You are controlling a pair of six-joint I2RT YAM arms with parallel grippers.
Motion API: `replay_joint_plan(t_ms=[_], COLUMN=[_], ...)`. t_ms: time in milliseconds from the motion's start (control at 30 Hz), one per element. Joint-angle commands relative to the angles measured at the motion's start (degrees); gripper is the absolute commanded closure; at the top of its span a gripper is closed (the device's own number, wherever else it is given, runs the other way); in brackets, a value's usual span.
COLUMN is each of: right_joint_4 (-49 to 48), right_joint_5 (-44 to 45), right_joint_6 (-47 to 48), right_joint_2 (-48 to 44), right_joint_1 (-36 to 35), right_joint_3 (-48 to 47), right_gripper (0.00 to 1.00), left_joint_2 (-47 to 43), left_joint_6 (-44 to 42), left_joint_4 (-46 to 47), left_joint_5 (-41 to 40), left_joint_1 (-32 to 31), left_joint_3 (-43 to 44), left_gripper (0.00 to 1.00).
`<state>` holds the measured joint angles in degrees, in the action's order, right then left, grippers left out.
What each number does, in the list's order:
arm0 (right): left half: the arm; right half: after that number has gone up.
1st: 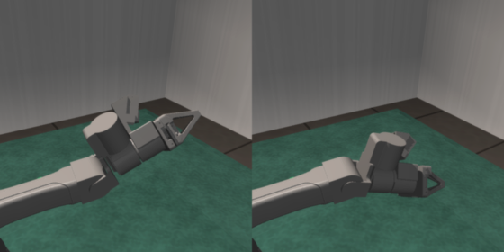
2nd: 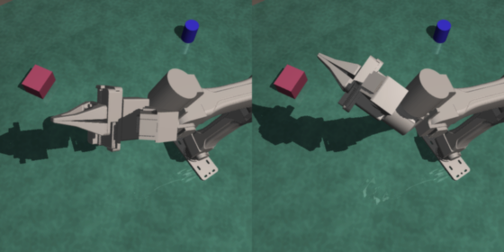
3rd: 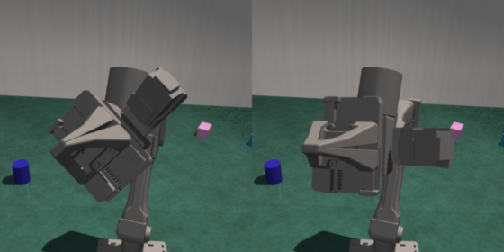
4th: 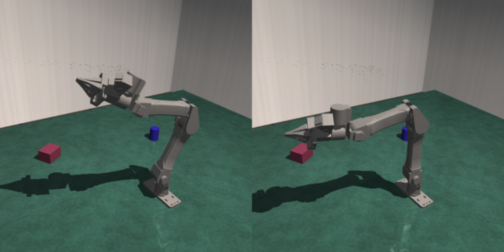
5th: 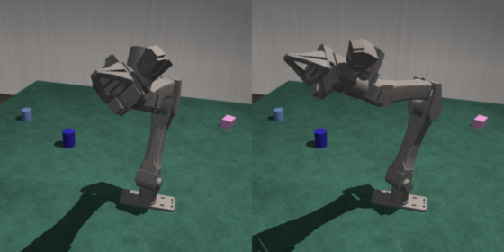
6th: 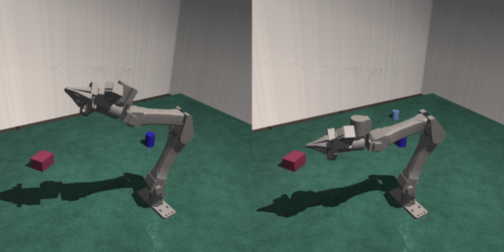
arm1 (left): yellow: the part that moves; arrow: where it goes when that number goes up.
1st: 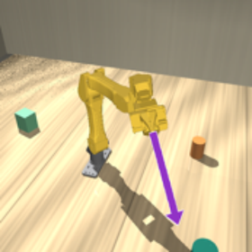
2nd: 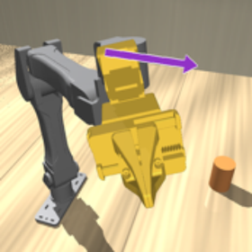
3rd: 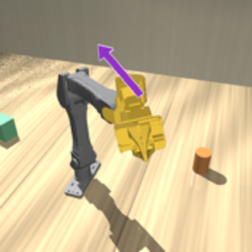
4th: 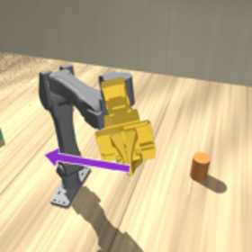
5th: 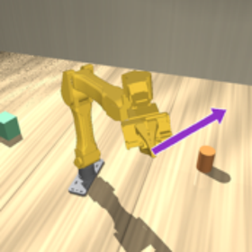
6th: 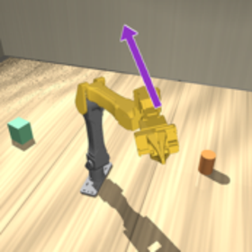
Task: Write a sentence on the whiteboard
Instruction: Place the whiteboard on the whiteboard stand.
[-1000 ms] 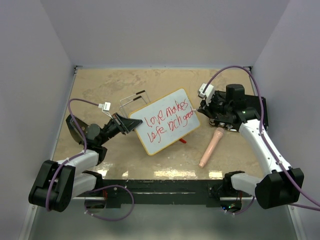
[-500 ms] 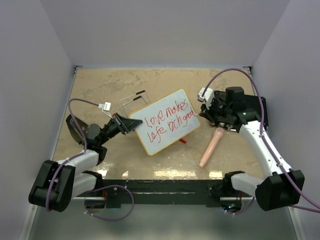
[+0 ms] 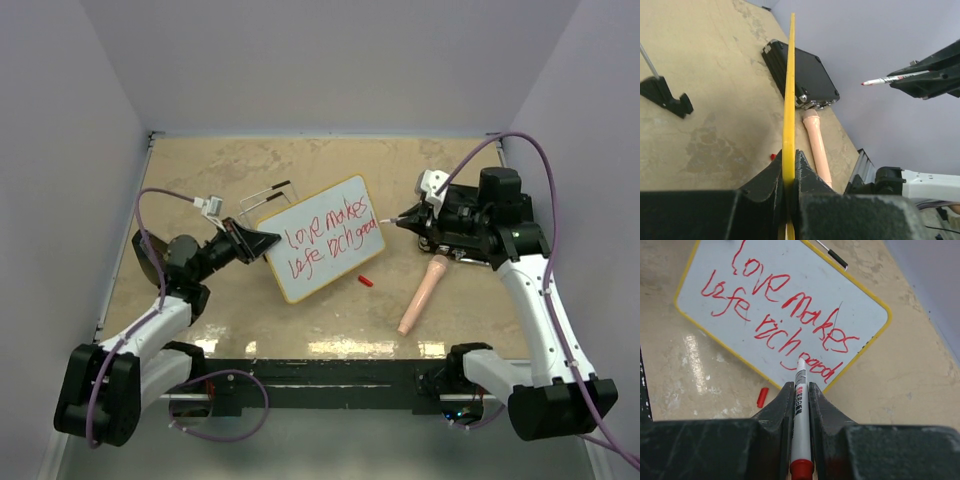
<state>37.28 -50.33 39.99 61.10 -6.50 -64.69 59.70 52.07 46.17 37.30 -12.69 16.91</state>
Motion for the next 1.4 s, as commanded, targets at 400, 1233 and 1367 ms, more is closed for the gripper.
replay_joint_plan(t_ms=[400, 1233, 1367], right_joint_4=[-0.9, 1.0, 1.2], right_joint_5=[-12.3, -11.5, -11.4], right_joint_6=[3.1, 4.7, 4.8], right_joint_2=[-3.9, -3.6, -3.5], right_joint_1=[4.3, 4.2, 4.2], right_joint_3=[5.6, 6.2, 6.2], right_gripper=[1.00, 1.00, 1.00], left_joint_2=[6.6, 25.8, 27.1], left_joint_6=[-17.8, -23.2, -25.6], left_joint_4=[-3.9, 1.0, 0.8], left_joint_5=[20.6, 27.6, 26.6], left_joint_1=[19.8, 26.9, 26.9], left_joint_3=[27.0, 27.4, 26.0], left_gripper=[1.00, 1.00, 1.00])
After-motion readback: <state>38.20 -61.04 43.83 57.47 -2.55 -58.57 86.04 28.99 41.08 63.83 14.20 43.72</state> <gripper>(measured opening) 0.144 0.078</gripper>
